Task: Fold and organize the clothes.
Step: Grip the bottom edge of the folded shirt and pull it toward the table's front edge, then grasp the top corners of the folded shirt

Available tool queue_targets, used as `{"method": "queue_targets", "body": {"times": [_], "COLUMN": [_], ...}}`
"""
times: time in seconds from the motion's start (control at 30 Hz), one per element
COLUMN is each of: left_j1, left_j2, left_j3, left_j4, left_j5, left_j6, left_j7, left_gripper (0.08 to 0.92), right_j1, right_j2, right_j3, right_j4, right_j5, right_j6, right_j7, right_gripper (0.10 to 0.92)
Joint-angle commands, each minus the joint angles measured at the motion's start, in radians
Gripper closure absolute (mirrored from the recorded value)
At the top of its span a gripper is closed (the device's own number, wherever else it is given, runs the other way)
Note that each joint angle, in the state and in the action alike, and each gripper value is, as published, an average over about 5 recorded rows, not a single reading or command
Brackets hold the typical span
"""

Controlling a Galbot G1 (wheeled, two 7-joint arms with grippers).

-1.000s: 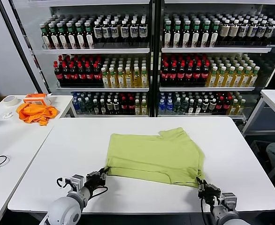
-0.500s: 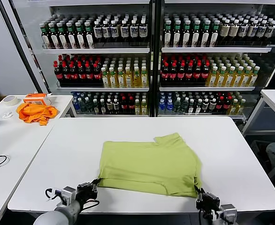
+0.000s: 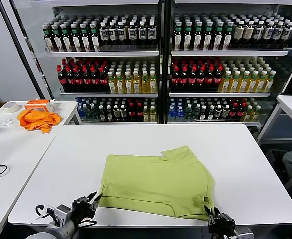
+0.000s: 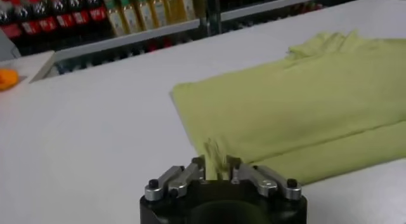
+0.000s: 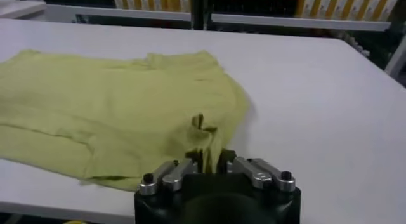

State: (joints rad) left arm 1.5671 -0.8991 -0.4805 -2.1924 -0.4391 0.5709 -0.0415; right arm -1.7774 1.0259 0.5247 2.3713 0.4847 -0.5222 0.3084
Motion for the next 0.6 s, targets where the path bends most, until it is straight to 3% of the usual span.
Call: {"method": "queue_targets", "body": {"times": [0.03, 0.17, 0.4, 0.6], "left_j1": [-0.055, -0.167, -0.427, -0.591], "left_j2": [0.022, 0.021, -0.004, -0.029], "left_j3": [-0.048, 0.000, 0.129, 0.192], "left_j4": [-0.056, 0.055, 0.305, 0.501], "left_j5": [-0.023, -0.058, -0.087, -0.137], "left_j6": [0.004, -0.040, -0.087, -0.128], "left_j7": [0.017, 0.052, 0.099, 0.112], "left_gripper": [0.602, 0.489, 0.290, 0.184], "right_j1": [0.073, 0.239, 0.625, 0.839], "right_j2": [-0.025, -0.030, 0.008, 0.072], "right_j3": [0.082, 0.030, -0.174, -0.286], "right_j4": [0.098, 0.008, -0.290, -0.514], "right_j5": [0.048, 0.074, 0.113, 0.133], "right_j6": [-0.057, -0.057, -0.058, -0.058], "right_j7": [0.022, 0.025, 0.021, 0.054], "right_gripper": [0.531, 0.418, 0.230, 0.203]}}
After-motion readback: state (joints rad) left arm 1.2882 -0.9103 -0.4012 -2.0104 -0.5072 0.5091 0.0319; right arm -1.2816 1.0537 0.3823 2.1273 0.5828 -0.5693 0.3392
